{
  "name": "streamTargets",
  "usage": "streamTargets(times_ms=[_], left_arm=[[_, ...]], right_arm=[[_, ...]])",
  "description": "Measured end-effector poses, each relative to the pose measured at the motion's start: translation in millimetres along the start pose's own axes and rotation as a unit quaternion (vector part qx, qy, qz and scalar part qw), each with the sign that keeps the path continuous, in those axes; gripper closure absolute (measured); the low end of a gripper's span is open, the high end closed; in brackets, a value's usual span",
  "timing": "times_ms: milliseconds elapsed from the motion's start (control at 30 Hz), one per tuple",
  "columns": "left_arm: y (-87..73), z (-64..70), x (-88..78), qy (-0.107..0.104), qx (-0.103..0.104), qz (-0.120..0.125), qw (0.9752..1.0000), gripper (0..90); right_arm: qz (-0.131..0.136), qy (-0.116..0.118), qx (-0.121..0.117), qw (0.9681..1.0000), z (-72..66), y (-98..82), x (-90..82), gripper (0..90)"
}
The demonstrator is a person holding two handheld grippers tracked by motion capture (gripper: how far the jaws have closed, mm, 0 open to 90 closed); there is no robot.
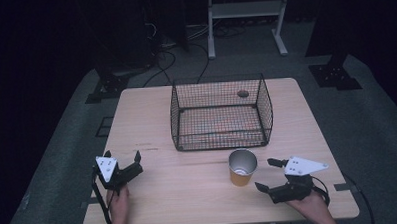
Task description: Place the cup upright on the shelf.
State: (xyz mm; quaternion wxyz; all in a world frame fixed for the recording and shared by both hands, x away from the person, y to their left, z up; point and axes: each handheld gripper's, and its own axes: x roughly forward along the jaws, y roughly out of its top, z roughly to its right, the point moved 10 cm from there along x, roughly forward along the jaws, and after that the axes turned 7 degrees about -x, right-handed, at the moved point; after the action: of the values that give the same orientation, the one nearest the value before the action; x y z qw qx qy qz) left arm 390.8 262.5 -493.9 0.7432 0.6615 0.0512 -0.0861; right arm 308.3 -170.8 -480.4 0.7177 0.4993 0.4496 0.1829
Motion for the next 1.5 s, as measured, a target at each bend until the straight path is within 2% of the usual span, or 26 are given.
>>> streamTargets(times_ms=[367,500,800,1133,1233,1300,1433,1467,1500], left_arm=[[0.0,0.1,0.0,0.000,0.001,0.000,1.0000,0.0],[0.1,-0.1,0.0,0.000,0.000,0.000,1.0000,0.0],[0.1,-0.2,0.0,0.000,-0.001,0.000,1.0000,0.0],[0.1,-0.3,0.0,-0.001,-0.001,0.000,1.0000,0.0],[0.1,-0.3,0.1,-0.001,-0.001,0.000,1.0000,0.0],[0.1,-0.4,0.2,-0.002,-0.001,0.000,1.0000,0.0],[0.0,-0.5,0.1,-0.002,-0.001,-0.001,1.0000,0.0],[0.0,-0.5,0.1,-0.002,-0.002,0.000,1.0000,0.0],[0.0,-0.5,0.1,-0.002,-0.002,0.000,1.0000,0.0]], right_arm=[[0.004,0.013,-0.003,0.9999,-7.8,8.0,14.5,9.6],[-0.004,0.013,-0.009,0.9999,-10.7,10.2,23.0,9.1],[-0.016,0.001,-0.009,0.9998,-7.7,12.7,40.2,8.4],[-0.010,0.000,-0.012,0.9999,-7.6,20.1,52.5,8.4],[-0.009,0.003,-0.012,0.9999,-6.8,21.9,55.8,9.3],[-0.007,0.004,-0.012,0.9999,-6.0,22.3,56.6,13.2],[-0.012,0.009,-0.005,0.9999,-4.6,24.0,58.1,13.5],[-0.014,0.019,-0.001,0.9997,-5.6,26.3,58.8,13.6],[-0.014,0.019,-0.001,0.9997,-5.6,26.3,58.8,13.6]])
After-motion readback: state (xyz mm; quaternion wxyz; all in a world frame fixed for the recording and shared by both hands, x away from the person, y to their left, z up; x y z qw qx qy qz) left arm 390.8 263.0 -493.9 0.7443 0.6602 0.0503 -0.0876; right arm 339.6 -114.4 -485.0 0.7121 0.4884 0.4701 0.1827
